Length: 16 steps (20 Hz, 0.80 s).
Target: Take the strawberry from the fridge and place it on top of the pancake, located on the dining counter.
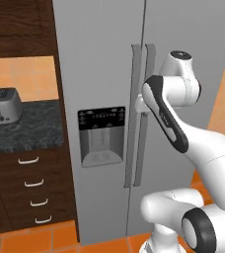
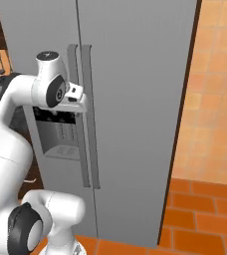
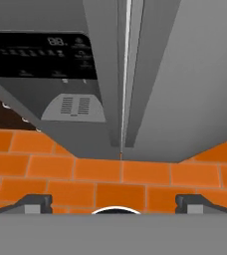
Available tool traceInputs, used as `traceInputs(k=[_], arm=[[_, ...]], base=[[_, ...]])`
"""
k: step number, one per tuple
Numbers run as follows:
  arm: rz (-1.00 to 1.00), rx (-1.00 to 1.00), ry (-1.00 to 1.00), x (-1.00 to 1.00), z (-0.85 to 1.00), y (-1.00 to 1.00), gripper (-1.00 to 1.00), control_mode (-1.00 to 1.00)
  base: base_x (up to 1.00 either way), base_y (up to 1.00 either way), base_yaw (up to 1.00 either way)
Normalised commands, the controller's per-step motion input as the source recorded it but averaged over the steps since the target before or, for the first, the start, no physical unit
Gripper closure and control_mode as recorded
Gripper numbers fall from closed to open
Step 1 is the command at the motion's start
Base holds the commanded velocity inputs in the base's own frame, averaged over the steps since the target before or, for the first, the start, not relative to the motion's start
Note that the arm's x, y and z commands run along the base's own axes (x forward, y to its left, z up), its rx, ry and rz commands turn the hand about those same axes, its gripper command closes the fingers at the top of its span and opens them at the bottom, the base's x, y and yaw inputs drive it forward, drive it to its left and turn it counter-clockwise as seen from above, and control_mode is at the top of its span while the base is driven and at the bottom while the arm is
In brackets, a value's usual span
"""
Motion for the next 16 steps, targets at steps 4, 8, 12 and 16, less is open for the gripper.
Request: traceInputs(k=[4,8,12,16], arm=[[0.00,0.00,0.00,0.00,0.00,0.00,-1.00,1.00],[0.00,0.00,0.00,0.00,0.00,0.00,-1.00,1.00],[0.00,0.00,0.00,0.00,0.00,0.00,-1.00,1.00],[0.01,0.00,-0.05,0.03,-0.18,-0.04,-1.00,-1.00]], base=[[-0.33,-0.19,-0.03],[-0.28,-0.19,-0.01],[-0.26,-0.07,0.00],[-0.06,0.00,0.00]])
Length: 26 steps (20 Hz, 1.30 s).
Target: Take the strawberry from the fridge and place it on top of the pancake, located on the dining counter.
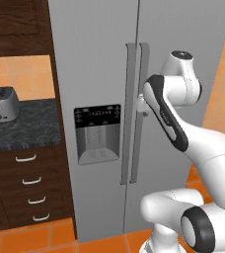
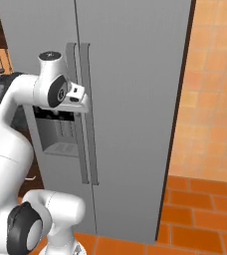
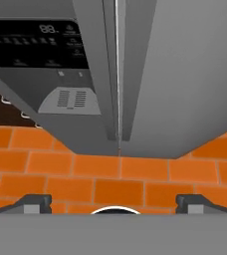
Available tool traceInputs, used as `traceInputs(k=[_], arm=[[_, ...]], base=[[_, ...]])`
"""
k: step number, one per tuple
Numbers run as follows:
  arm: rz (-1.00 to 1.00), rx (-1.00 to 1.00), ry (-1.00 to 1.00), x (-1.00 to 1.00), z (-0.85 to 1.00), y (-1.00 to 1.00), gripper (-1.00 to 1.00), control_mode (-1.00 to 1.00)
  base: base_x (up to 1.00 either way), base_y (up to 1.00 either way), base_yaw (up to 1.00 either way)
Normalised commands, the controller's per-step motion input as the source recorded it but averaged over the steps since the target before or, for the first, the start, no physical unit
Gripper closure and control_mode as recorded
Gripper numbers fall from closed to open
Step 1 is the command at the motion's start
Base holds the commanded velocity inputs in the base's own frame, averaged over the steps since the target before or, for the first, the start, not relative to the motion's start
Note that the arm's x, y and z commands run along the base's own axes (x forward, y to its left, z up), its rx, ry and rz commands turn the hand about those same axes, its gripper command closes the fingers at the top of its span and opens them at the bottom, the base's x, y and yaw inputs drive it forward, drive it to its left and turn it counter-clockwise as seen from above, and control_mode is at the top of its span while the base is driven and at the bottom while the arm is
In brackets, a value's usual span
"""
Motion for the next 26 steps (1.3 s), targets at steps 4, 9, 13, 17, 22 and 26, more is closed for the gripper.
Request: traceInputs(k=[4,9,13,17,22,26], arm=[[0.01,0.00,-0.24,0.67,-0.28,-0.15,-1.00,-1.00],[0.01,0.00,-0.31,0.95,-0.12,-0.04,-1.00,-1.00],[-0.02,0.01,-0.10,0.96,-0.08,-0.28,-1.00,-1.00],[-0.07,0.00,-0.04,0.86,-0.02,-0.03,-1.00,-1.00],[-0.11,0.00,0.00,0.78,0.00,0.03,-1.00,-1.00],[0.00,0.00,-0.04,0.64,-0.02,0.00,-1.00,-1.00]], base=[[0.00,0.00,0.00],[0.00,0.00,0.00],[0.00,0.00,0.00],[0.00,0.00,0.00],[0.00,0.00,0.00],[0.00,0.00,0.00]])
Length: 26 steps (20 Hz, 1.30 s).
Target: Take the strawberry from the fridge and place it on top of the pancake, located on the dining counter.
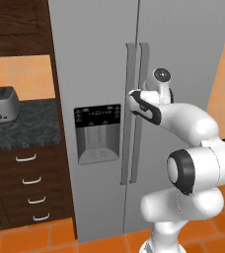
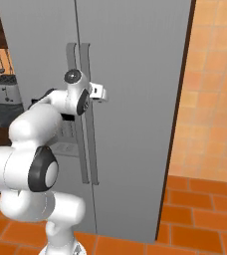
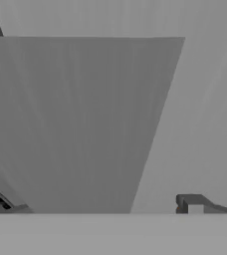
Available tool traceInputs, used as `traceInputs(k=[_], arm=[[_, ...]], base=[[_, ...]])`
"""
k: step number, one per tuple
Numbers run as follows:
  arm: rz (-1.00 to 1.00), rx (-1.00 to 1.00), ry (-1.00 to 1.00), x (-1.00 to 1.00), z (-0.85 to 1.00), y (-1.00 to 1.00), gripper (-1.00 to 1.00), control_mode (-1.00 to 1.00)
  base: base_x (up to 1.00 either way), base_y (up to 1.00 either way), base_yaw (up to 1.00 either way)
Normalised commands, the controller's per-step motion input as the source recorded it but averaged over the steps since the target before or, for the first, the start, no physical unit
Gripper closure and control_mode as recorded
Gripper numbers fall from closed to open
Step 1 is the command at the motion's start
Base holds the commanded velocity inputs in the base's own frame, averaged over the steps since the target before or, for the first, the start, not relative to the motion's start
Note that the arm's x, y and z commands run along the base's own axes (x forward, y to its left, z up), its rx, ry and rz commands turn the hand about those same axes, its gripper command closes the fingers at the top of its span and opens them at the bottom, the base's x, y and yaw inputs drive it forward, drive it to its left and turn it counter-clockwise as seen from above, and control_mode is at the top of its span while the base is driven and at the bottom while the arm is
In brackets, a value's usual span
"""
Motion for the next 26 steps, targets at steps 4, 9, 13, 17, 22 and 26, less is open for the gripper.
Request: traceInputs(k=[4,9,13,17,22,26], arm=[[0.00,0.00,-0.23,0.21,-0.23,0.00,-1.00,-1.00],[0.00,0.00,-0.36,0.27,-0.25,0.00,1.00,-1.00],[0.00,0.00,-0.04,0.10,-0.07,-0.06,1.00,-1.00],[0.00,0.00,0.10,-0.42,-0.03,-0.51,1.00,-1.00],[0.00,0.00,0.13,-0.99,-0.03,-0.85,1.00,-1.00],[0.00,0.00,0.10,-1.00,-0.10,-1.00,1.00,-1.00]], base=[[0.00,0.00,0.00],[0.00,0.00,0.00],[0.00,0.00,0.00],[0.00,0.00,0.00],[0.00,0.00,0.00],[0.00,0.00,0.00]])
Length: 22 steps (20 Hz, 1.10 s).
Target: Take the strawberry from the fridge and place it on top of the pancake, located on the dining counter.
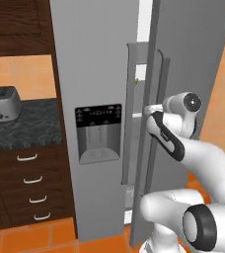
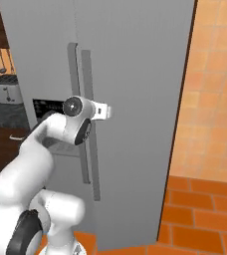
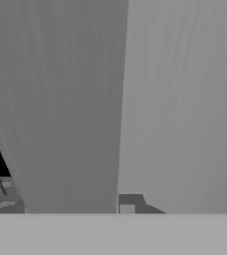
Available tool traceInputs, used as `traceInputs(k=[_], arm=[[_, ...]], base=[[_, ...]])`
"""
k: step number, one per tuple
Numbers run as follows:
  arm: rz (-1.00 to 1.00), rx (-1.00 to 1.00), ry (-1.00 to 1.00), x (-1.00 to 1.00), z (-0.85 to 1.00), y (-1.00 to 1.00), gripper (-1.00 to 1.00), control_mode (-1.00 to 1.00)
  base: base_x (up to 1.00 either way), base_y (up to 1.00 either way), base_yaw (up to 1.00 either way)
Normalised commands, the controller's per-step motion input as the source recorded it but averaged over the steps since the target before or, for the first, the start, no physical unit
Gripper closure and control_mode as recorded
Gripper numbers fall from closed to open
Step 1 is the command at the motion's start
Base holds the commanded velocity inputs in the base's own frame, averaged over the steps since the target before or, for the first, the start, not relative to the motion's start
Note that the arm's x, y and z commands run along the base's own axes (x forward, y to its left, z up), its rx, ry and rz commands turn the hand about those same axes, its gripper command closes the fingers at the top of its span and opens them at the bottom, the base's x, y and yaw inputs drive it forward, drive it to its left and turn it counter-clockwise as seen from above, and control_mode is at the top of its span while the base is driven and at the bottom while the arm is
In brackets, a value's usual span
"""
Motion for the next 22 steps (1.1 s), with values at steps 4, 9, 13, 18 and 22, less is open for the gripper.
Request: traceInputs(k=[4,9,13,18,22], arm=[[0.00,0.00,0.15,-1.00,-0.07,-1.00,1.00,-1.00],[0.00,0.01,0.22,-1.00,-0.07,-1.00,1.00,-1.00],[0.00,0.03,0.22,-1.00,-0.17,-1.00,1.00,-1.00],[0.00,0.09,0.21,-0.76,-0.05,-0.94,1.00,-1.00],[-0.04,0.01,-0.04,-0.99,0.41,0.02,-1.00,-1.00]], base=[[0.00,0.00,0.00],[0.00,0.00,0.00],[0.00,0.00,0.00],[0.00,0.00,0.00],[0.00,0.00,0.00]])
